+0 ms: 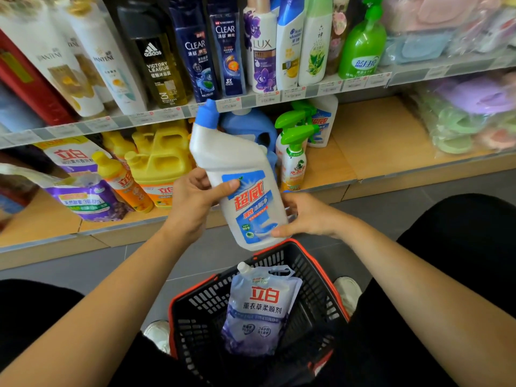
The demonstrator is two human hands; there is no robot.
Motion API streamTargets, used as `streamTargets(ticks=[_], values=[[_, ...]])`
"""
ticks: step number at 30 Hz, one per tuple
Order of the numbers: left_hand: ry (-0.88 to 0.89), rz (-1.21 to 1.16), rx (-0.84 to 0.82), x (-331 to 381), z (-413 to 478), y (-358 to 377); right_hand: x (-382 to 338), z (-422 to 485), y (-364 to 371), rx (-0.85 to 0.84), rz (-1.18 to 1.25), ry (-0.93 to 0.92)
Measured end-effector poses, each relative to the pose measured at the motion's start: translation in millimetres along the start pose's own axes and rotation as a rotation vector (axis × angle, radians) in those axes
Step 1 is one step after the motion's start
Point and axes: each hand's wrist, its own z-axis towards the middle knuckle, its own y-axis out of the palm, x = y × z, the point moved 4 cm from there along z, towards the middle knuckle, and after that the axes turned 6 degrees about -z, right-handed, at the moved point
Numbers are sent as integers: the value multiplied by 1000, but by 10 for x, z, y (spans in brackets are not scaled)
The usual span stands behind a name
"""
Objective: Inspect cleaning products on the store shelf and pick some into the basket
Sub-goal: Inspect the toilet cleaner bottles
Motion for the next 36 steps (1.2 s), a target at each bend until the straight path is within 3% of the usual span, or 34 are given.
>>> streamTargets(ticks=[4,8,13,16,18,21,26,33,36], values=[[-32,-115,77,1,10,-61,11,38,59,18,314,-38],[-65,-102,100,-17,13,-118,-44,33,28,199,413,-95],[-277,315,244,-78,-16,-334,-120,-47,-211,487,397,-100],[-164,592,277,-53,-28,-378,-202,-81,-327,572,206,-102],[6,764,200,19,-16,-318,-254,-91,-312,571,46,-87],[174,1009,-88,28,-16,-164,-311,-96,-193,517,-131,-78],[86,988,-496,-253,-115,-1,-386,-79,11,389,-224,-157],[56,843,-371,-306,-131,-35,-486,-67,59,329,-103,-292],[95,823,-274,-259,-113,-18,-504,-57,80,380,-213,-386]])
